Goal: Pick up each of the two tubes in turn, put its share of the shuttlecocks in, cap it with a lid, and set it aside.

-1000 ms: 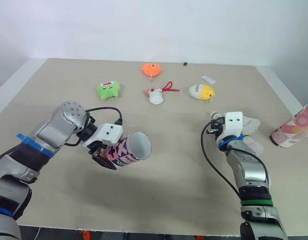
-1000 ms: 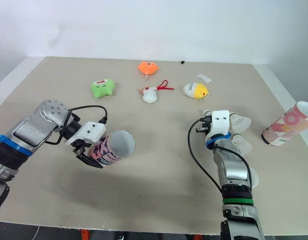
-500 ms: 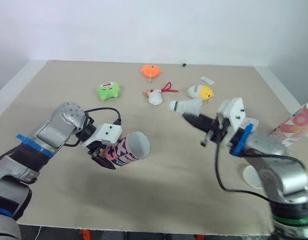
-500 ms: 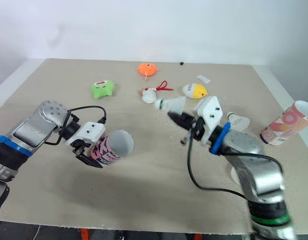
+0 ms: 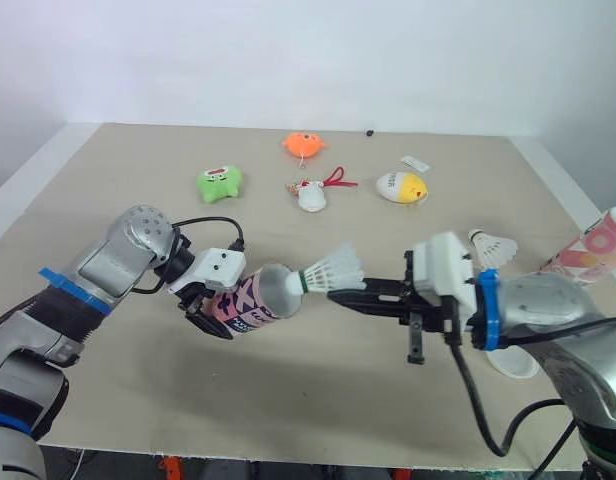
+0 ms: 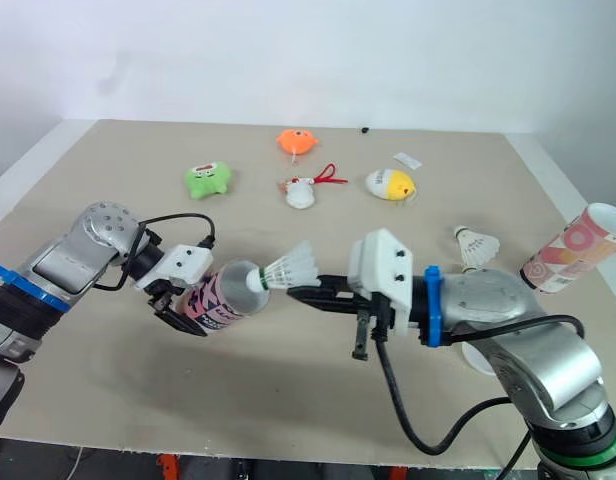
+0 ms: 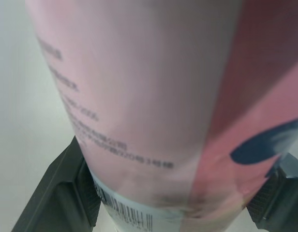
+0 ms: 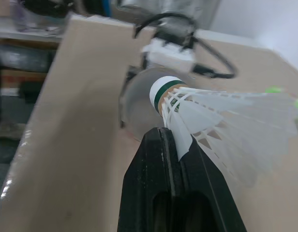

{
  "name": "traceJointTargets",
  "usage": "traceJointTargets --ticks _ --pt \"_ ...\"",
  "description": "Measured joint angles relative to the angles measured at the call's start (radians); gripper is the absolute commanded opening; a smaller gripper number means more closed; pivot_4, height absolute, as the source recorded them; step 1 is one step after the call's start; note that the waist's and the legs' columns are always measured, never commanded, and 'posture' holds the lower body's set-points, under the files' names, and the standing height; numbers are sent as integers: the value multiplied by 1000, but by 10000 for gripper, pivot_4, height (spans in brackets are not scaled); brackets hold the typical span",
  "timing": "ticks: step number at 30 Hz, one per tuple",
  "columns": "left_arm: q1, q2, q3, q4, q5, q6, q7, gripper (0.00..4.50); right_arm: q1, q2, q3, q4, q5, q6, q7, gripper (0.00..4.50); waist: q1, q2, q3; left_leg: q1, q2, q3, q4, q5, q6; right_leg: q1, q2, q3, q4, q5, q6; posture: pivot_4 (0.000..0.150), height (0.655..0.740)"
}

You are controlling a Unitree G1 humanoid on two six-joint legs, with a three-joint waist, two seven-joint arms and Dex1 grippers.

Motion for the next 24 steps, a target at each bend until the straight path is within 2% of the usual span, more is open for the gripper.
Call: traceJointTargets --ticks 2,5,9,10,12,13,14,15,16,20,24 --pt "-1 -2 -1 1 1 0 0 34032 -22 9 25 3 -18 -2 0 314 0 0 0 0 0 0 0 0 0 0 0 0 0 0 0 1500 7400" --pt "-3 -7 1 5 6 2 0 34032 -119 38 154 63 -124 -14 5 314 0 0 0 0 0 0 1 0 0 0 0 0 0 0 0 1500 7400" --pt "-3 -12 3 4 4 9 0 34032 -161 46 218 96 -172 -16 41 314 2 0 0 0 -1 0 1 0 0 0 -1 0 0 -1 1 1500 7400" --pt "-2 -13 3 4 2 11 0 34032 -167 45 223 101 -178 -15 55 5143 2 0 0 -1 -1 0 1 0 0 0 -1 0 0 -1 2 1500 7400" --pt "-2 -13 3 3 2 13 0 34032 -170 45 229 104 -181 -16 64 7043 2 0 0 -1 -1 0 1 0 0 0 -2 0 0 -1 2 1500 7400" --pt "-2 -13 5 2 2 21 0 34032 -171 46 230 110 -180 -16 83 12283 2 0 0 -1 -1 0 1 0 0 0 -2 0 0 -1 2 1500 7400" --pt "-2 -14 6 1 2 24 0 34032 -171 46 230 114 -177 -15 92 14124 2 0 0 -1 -1 0 1 0 0 0 -2 0 0 -1 2 1500 7400" --pt "-2 -14 6 0 1 26 0 34032 -171 49 229 119 -171 -14 97 18999 2 0 0 -1 -1 0 1 0 0 0 -1 0 0 -1 2 1500 7400" --pt "-1 -14 7 -2 1 31 0 34032 -169 71 213 121 -136 -4 101 20525 2 0 0 -1 -1 -1 1 0 0 0 -1 -1 0 -1 2 1500 7400" --pt "1 -14 8 -10 1 36 0 34032 -156 84 135 116 -33 21 104 20525 2 0 0 -1 -1 -1 0 0 0 1 -2 -1 0 -1 2 1500 7400" --pt "3 -14 9 -23 0 48 1 34032 -85 71 -18 86 110 63 83 20525 3 0 0 -1 -2 -2 0 -1 0 1 -3 -2 0 -1 2 1500 7400"
